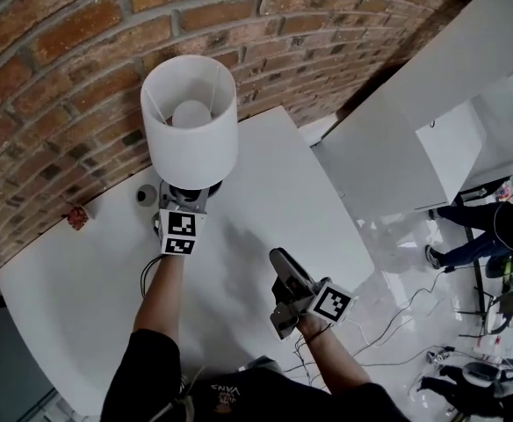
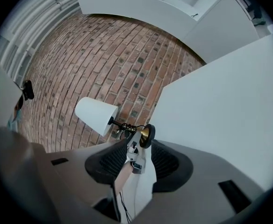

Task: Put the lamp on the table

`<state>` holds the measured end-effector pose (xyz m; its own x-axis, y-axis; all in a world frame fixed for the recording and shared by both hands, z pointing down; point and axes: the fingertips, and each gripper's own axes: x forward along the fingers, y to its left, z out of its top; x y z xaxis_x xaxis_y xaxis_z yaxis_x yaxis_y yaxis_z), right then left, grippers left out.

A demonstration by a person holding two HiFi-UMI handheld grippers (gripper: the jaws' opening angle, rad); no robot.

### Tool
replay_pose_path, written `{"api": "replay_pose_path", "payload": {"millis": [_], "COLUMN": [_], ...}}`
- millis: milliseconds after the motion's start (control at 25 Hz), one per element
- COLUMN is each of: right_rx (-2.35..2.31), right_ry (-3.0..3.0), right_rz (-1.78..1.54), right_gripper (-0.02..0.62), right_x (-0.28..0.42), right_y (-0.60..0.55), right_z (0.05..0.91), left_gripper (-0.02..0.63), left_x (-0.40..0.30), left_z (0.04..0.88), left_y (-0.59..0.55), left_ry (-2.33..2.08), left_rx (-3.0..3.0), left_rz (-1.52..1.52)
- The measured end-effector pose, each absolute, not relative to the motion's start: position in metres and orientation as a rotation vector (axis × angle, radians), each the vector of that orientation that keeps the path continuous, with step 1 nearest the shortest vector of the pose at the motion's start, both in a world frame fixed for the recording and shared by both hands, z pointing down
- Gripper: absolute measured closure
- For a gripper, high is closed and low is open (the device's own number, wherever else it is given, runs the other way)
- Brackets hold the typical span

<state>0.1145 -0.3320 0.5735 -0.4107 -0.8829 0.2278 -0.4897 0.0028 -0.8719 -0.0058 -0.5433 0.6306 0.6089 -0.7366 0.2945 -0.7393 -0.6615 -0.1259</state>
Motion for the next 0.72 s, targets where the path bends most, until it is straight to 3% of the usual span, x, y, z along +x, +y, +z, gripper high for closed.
{"api": "replay_pose_path", "payload": {"millis": [360,720], "right_rx": [-1.334,-1.271], "right_ry": [1.961,2.032], "right_rz": [-1.358,-1.334], "right_gripper": [0.448,0.448], "right_x": [0.104,0.089], "right_y": [-0.313,-0.272], "right_z": [0.559,0.543], "left_gripper": [0.351,0.351], "left_x": [-0.033,-0.04], "left_z": [0.601,0.562], "left_y": [-0.481,-0.375], "left_ry": [-1.348,-1.35], "left_rx": [2.764,2.798], "left_rz": [0.457,0.436]}}
